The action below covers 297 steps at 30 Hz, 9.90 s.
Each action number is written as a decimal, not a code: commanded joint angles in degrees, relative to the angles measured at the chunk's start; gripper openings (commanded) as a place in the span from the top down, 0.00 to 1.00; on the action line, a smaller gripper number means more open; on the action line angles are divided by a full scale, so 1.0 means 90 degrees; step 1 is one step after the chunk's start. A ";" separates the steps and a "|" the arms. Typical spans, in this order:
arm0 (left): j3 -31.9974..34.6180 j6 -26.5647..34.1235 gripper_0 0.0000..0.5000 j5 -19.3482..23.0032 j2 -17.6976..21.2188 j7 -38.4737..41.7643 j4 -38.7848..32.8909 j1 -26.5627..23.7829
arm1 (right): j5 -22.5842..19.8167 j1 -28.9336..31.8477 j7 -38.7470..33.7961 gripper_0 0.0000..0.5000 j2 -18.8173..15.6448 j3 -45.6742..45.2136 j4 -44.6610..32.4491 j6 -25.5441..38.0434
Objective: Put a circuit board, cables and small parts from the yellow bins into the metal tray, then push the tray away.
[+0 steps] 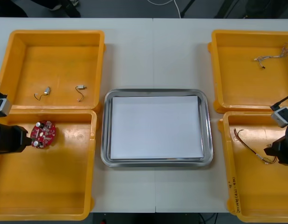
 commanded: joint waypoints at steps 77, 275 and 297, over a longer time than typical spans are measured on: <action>-0.1308 -0.1620 0.83 -0.0621 -0.0080 -0.0603 0.1193 -0.0356 | 0.1065 0.0047 0.0153 1.00 -0.0350 0.1460 0.0491 -0.1691; -0.0976 -0.1327 1.00 -0.0475 -0.0041 -0.1130 0.0861 0.0162 | -0.0898 -0.3918 -0.0618 1.00 0.0178 0.1616 -0.1941 0.3549; -0.0907 -0.1610 1.00 -0.0435 -0.0041 -0.1189 0.0226 0.0992 | -0.0898 -0.3918 -0.0647 1.00 0.0178 0.1616 -0.1941 0.3549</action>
